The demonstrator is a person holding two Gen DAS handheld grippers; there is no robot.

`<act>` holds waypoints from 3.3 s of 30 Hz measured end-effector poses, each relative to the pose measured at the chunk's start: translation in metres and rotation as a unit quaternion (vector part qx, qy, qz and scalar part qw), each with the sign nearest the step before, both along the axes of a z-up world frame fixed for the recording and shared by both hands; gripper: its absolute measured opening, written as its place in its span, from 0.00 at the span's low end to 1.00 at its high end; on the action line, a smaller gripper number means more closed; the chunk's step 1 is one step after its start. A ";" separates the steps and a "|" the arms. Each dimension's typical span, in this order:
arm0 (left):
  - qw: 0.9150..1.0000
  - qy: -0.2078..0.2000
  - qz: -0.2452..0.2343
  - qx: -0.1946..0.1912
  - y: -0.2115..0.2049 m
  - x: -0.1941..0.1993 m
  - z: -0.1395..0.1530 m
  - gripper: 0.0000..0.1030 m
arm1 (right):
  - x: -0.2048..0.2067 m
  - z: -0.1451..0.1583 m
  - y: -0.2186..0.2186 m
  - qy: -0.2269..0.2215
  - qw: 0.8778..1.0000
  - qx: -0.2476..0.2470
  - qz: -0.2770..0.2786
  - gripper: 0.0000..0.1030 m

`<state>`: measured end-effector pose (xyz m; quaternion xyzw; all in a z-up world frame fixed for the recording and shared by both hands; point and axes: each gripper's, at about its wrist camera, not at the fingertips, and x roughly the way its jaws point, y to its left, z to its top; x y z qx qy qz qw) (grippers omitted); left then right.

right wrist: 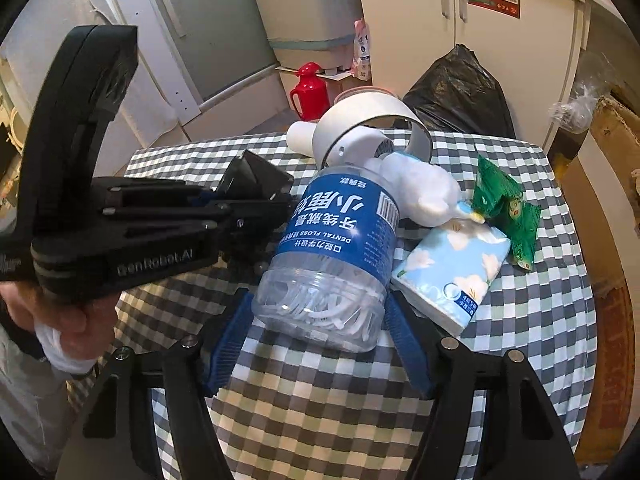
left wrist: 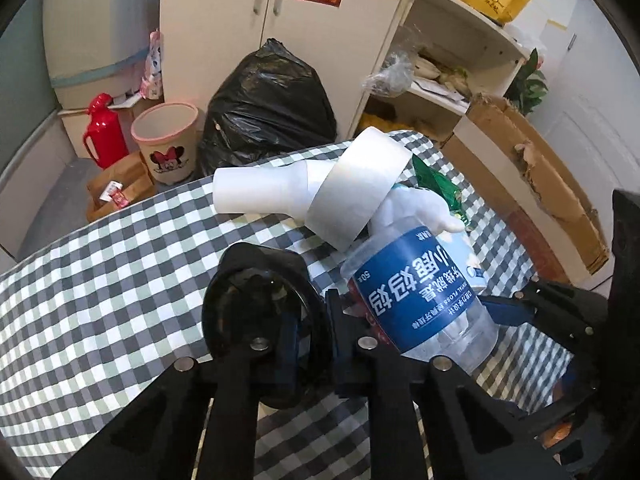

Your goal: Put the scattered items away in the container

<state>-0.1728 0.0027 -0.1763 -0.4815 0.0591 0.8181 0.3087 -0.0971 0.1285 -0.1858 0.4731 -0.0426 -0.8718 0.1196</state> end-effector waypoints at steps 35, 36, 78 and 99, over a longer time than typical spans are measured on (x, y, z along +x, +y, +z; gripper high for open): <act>0.955 0.140 0.259 -0.045 -0.075 0.079 0.086 0.10 | 0.017 0.012 -0.021 0.040 0.997 0.060 0.022 0.63; 0.954 0.142 0.260 -0.043 -0.076 0.082 0.089 0.10 | 0.021 0.016 -0.021 0.048 0.997 0.059 0.022 0.63; 0.942 0.173 0.284 -0.035 -0.063 0.116 0.114 0.10 | 0.025 0.011 -0.004 0.041 0.995 0.077 0.040 0.59; 0.942 0.233 0.241 -0.001 0.004 0.131 0.170 0.10 | 0.078 0.127 0.071 0.160 0.986 0.052 -0.023 0.59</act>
